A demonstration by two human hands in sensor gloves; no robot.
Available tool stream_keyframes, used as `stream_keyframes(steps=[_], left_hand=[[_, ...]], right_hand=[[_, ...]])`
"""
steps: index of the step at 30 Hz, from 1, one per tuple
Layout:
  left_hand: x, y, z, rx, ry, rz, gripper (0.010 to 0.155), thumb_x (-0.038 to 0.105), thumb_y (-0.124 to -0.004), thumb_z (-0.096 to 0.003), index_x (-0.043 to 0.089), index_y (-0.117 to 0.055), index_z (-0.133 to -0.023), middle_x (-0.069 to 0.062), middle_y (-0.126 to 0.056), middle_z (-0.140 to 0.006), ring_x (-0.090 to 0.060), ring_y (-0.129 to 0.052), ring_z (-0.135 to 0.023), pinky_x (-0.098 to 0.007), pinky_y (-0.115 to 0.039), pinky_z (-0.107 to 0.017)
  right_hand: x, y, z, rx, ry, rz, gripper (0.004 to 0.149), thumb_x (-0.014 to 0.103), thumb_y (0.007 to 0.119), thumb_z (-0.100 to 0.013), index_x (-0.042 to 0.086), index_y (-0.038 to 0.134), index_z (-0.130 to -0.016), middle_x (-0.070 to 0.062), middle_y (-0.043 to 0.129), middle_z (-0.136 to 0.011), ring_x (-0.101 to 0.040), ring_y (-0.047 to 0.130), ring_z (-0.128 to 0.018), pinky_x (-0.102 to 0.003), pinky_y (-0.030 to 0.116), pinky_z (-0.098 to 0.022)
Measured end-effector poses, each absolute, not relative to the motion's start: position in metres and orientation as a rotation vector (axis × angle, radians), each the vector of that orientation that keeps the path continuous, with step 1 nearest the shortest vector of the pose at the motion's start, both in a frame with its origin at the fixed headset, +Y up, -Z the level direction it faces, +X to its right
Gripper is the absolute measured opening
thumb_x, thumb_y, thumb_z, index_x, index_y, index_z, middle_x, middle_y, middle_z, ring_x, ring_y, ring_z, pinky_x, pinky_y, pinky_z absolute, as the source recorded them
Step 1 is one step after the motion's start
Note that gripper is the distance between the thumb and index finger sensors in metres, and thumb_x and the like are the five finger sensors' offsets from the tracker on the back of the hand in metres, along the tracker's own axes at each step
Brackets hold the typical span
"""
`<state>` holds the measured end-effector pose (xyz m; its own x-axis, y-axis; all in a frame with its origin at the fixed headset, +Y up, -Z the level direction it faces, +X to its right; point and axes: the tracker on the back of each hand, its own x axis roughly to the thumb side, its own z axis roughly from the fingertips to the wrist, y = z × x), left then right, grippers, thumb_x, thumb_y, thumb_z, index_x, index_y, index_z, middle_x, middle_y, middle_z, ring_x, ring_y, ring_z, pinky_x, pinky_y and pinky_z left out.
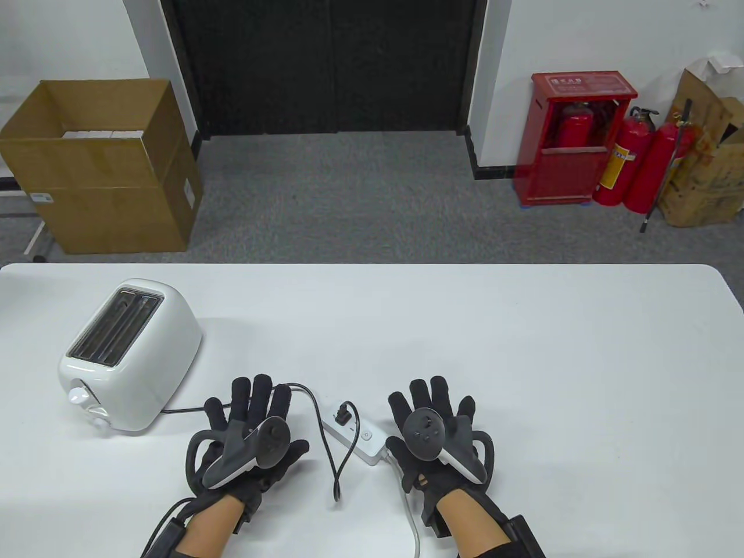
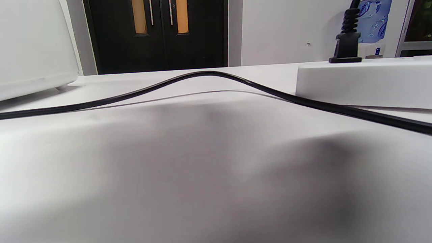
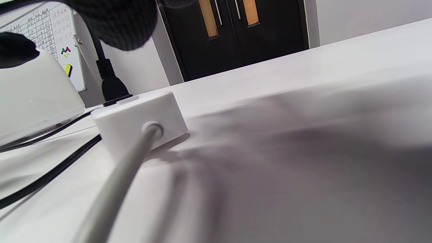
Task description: Plug the toaster into the power strip
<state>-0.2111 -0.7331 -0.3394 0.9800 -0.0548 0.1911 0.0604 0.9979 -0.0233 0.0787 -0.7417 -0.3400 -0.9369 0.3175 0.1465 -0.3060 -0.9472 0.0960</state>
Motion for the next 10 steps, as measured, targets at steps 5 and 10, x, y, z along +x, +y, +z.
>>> stream_keyframes(steps=[5, 10], left_hand=[[-0.2109, -0.7347, -0.3393, -0.049, -0.190, -0.046, 0.093, 0.074, -0.054, -0.0412, 0.031, -0.012, -0.111, -0.010, -0.011, -0.122, -0.045, -0.010, -0.112, -0.078, -0.016, -0.062], [-0.2106, -0.7345, -0.3389, -0.051, -0.189, -0.053, 0.093, 0.074, -0.054, -0.0414, 0.031, -0.012, -0.111, -0.010, -0.012, -0.122, -0.045, -0.010, -0.112, -0.078, -0.016, -0.062]], right_hand=[[0.0780, -0.7411, -0.3399, 0.232, 0.105, 2.814, 0.072, 0.052, 0.070, -0.044, 0.038, 0.039, -0.107, -0.002, 0.025, -0.120, -0.030, -0.004, -0.102, -0.071, 0.006, -0.062], [0.0772, -0.7417, -0.3400, 0.228, 0.111, 2.825, 0.072, 0.052, 0.070, -0.044, 0.038, 0.039, -0.107, -0.002, 0.025, -0.120, -0.030, -0.004, -0.103, -0.071, 0.006, -0.062]])
